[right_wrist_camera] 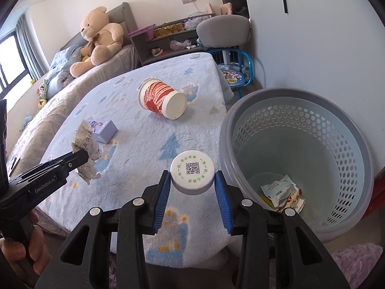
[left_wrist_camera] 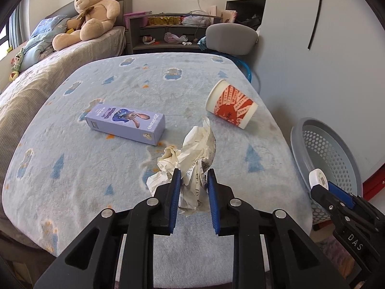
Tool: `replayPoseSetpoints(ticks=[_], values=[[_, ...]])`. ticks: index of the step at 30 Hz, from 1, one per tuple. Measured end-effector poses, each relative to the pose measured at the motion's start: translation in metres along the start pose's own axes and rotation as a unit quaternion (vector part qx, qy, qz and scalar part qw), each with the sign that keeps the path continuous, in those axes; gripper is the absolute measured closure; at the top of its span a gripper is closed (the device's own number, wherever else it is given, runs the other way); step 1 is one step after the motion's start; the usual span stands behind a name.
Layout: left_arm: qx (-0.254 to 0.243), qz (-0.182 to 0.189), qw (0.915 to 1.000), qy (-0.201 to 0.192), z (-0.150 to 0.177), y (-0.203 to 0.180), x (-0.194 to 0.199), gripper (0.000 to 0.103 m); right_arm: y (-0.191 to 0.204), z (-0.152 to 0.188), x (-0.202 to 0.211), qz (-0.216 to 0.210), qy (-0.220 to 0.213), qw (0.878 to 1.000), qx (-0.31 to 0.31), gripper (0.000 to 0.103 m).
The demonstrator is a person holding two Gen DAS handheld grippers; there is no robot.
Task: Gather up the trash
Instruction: 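Carry the white lid and crumpled paper over the grey basket, then open the left gripper to drop the crumpled paper while the right releases the white lid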
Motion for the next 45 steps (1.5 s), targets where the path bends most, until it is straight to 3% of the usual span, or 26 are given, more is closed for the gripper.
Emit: replayPoseSetpoints(ticks=[15,27,36,45], values=[[-0.066,0.041,0.9970,-0.007,-0.002,-0.079,0.010,0.081,-0.065,-0.005,0.032,0.042,-0.029,0.998,-0.046,0.066],[-0.122,0.067,0.9903,-0.006,-0.013,-0.154,-0.004,0.081,-0.145,-0.012,0.043,0.088,-0.032,0.992,-0.088,0.066],[-0.145,0.091,0.9851,0.015,-0.014,-0.201,-0.024,0.081,-0.177,-0.014,0.043,0.096,-0.030,0.989,-0.105,0.065],[-0.156,0.093,0.9828,0.034,-0.012,-0.220,-0.042,0.080,-0.187,-0.012,0.034,0.087,-0.021,0.989,-0.115,0.065]])
Point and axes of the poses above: each gripper's, at about its wrist camera, not at the fingertips, and x roughly against the way its jaws point, y to its left, z to its underside, the point moved 5 cm from there along -x, roughly the way its jaws point, and after that the axes turned 3 degrees about x, right-handed, at the moved point
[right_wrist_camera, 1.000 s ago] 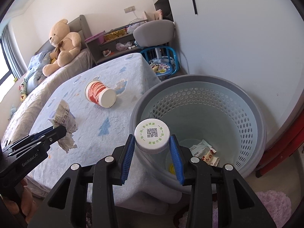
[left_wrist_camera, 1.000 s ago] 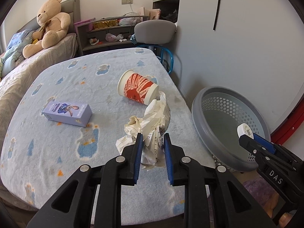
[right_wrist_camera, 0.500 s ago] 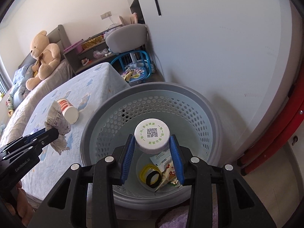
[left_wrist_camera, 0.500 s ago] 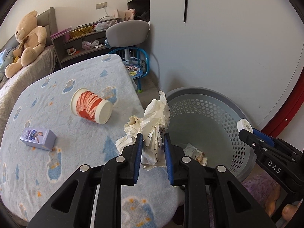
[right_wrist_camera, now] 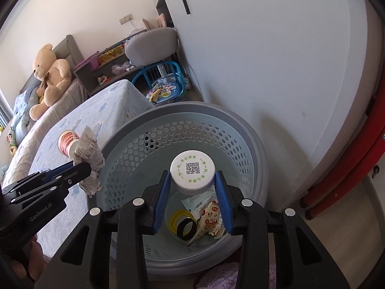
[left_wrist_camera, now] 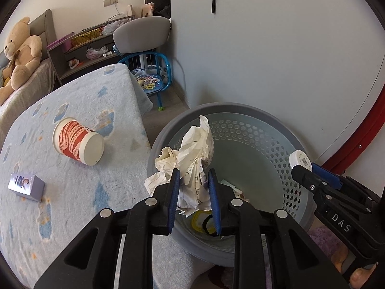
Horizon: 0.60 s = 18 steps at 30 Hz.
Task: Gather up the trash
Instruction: 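Open the left gripper to drop the crumpled paper while the right releases the white lid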
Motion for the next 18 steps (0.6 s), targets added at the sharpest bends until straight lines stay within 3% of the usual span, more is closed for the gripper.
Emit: replayPoseSetpoints(ticks=[18], values=[[-0.011,0.018,0.9997,0.016,-0.006,-0.017,-0.019,0.078,-0.002,-0.001,-0.007,0.004,0.004,1.000,-0.002,0.065]])
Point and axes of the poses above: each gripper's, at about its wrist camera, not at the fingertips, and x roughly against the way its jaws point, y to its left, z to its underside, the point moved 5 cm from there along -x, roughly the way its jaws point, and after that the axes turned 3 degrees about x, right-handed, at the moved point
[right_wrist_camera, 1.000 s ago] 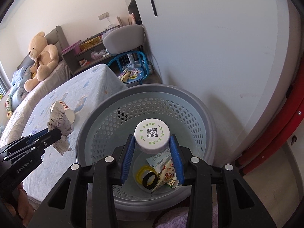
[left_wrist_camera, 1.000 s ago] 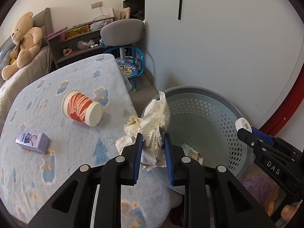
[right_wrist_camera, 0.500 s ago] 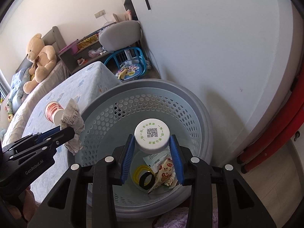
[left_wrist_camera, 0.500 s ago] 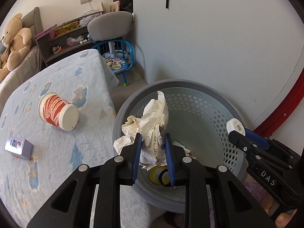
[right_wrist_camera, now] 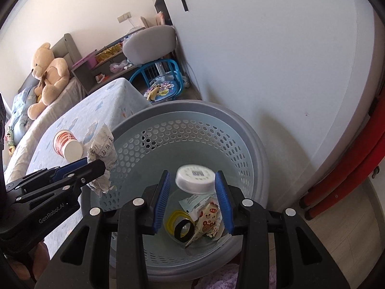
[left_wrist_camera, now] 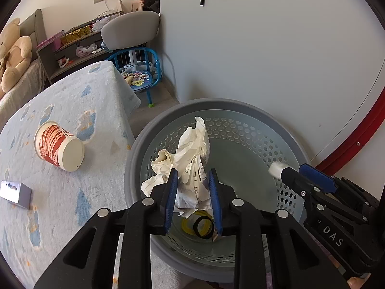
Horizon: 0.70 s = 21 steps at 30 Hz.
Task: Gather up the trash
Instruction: 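Open the left gripper to drop the crumpled paper while the right releases the white lid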
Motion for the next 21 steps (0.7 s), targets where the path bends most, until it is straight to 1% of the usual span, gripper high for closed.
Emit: replayPoseSetpoints(ticks=[4,5,6,8,9,14,16,21], values=[[0.001,0.000,1.0000,-0.001,0.001,0.000,0.003,0.074,-0.001,0.000,0.001,0.003,-0.002,1.000,-0.001,0.065],[0.001,-0.001,1.0000,-0.002,0.001,0.000,0.004,0.069,-0.001,-0.001,0.002,0.004,-0.004,1.000,-0.001,0.065],[0.001,-0.003,1.0000,-0.004,0.001,0.001,0.006,0.061,-0.001,-0.001,0.002,0.004,-0.005,1.000,-0.001,0.062],[0.002,-0.006,0.9999,-0.010,0.000,0.002,0.009,0.053,-0.002,-0.001,0.003,0.007,-0.009,1.000,-0.002,0.057],[0.002,-0.006,0.9999,-0.012,0.000,0.002,0.010,0.050,-0.001,-0.001,0.004,0.008,-0.010,1.000,-0.002,0.055],[0.010,-0.008,0.9998,-0.015,0.001,0.006,0.016,0.046,0.000,-0.002,0.004,0.012,-0.011,1.000,0.001,0.050],[0.013,-0.009,0.9997,-0.016,0.002,0.008,0.018,0.043,0.001,-0.001,0.005,0.013,-0.013,1.000,0.003,0.045],[0.022,-0.012,0.9995,-0.019,0.005,0.015,0.024,0.040,0.002,0.000,0.005,0.013,-0.014,1.000,0.004,0.038]])
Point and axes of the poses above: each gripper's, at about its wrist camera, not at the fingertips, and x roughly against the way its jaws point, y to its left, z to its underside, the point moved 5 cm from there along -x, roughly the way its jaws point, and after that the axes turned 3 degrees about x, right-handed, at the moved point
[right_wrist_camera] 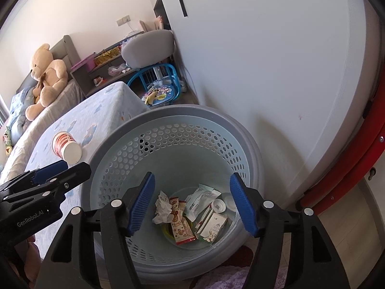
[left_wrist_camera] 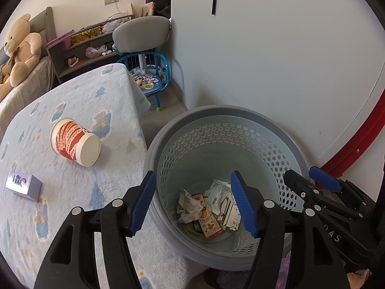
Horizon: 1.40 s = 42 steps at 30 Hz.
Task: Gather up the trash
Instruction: 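Open the left gripper to drop the crumpled paper while the right releases the white lid, then move both open grippers back from the basket toward the bed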
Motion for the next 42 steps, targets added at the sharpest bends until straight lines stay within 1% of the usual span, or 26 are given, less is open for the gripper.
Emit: replayPoseSetpoints(ticks=[2,5,9,13,23,30,33,42], values=[[0.004,-0.001,1.0000,-0.002,0.001,0.004,0.003,0.039,0.000,0.000,0.000,0.001,0.000,1.000,-0.001,0.036],[0.009,-0.004,0.9999,-0.009,0.002,0.009,0.009,0.034,0.002,0.001,0.000,0.003,0.000,1.000,0.001,0.033],[0.015,-0.012,0.9997,-0.011,0.004,0.017,0.015,0.033,0.005,0.001,0.001,0.007,-0.004,1.000,0.009,0.027],[0.025,-0.023,0.9992,-0.021,0.007,0.030,0.026,0.032,0.008,0.001,0.001,0.007,-0.003,1.000,0.014,0.022],[0.068,-0.050,0.9956,-0.042,0.012,0.082,0.049,0.032,0.025,0.003,-0.002,0.015,0.003,0.999,0.036,0.020],[0.109,-0.080,0.9898,-0.043,0.023,0.133,0.056,0.032,0.044,0.003,-0.002,0.012,0.001,0.999,0.049,0.020],[0.127,-0.094,0.9865,-0.044,0.028,0.156,0.060,0.032,0.056,0.003,-0.002,0.002,-0.001,0.999,0.051,0.019],[0.167,-0.123,0.9770,-0.051,0.041,0.209,0.074,0.032,0.112,0.002,0.002,-0.038,-0.007,0.996,0.084,0.019]])
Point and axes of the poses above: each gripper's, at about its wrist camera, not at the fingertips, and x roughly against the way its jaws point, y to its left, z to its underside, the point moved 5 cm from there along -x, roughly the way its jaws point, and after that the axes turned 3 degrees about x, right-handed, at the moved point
